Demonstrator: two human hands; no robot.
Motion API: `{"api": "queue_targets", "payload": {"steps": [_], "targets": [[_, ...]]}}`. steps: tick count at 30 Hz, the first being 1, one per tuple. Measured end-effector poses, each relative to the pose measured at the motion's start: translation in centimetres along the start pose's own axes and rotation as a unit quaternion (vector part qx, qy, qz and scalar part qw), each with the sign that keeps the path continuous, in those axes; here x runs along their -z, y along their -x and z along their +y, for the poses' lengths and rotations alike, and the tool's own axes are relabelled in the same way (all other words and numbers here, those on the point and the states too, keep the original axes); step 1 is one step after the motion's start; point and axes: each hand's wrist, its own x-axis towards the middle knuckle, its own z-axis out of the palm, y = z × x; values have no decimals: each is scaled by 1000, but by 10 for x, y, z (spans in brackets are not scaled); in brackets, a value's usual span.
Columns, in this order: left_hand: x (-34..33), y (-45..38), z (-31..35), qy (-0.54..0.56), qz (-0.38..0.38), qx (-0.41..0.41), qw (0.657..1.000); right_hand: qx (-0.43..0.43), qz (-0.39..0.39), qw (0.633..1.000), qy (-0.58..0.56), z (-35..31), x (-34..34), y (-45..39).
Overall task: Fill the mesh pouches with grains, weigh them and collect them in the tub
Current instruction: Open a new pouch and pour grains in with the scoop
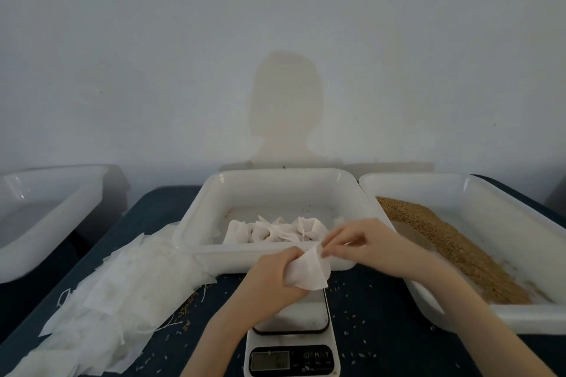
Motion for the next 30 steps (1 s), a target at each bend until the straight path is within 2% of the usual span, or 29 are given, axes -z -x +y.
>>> {"api": "queue_targets", "payload": {"steps": [3,5,6,7,9,11,12,15,19,23,30], "targets": [[0,0,-3,-15,0,6,1000,-48,144,986,72,23,31,9],[-2,-1,-4,-22,-8,10,1000,-149,238,946,162,53,51,16],[-2,-1,-4,-27,-12,11,1000,-210,256,919,215,70,62,20],[-4,-2,-4,-31,-16,11,999,-268,233,895,269,88,72,24],[-6,-3,-3,-34,-23,10,999,-358,98,864,341,117,85,34],[-9,-5,-2,-31,-28,10,999,-395,-29,848,351,131,89,42],[-10,-5,-1,-30,-29,10,999,-390,-51,849,353,133,88,43],[-14,-7,1,-25,-30,10,999,-371,-29,847,379,138,82,45],[-18,-8,1,-32,-36,14,999,-383,-44,838,386,140,75,43],[-17,-8,-1,-23,-30,13,999,-383,11,858,342,145,81,34],[-21,-9,1,-35,-34,2,999,-420,67,851,310,144,83,6]]}}
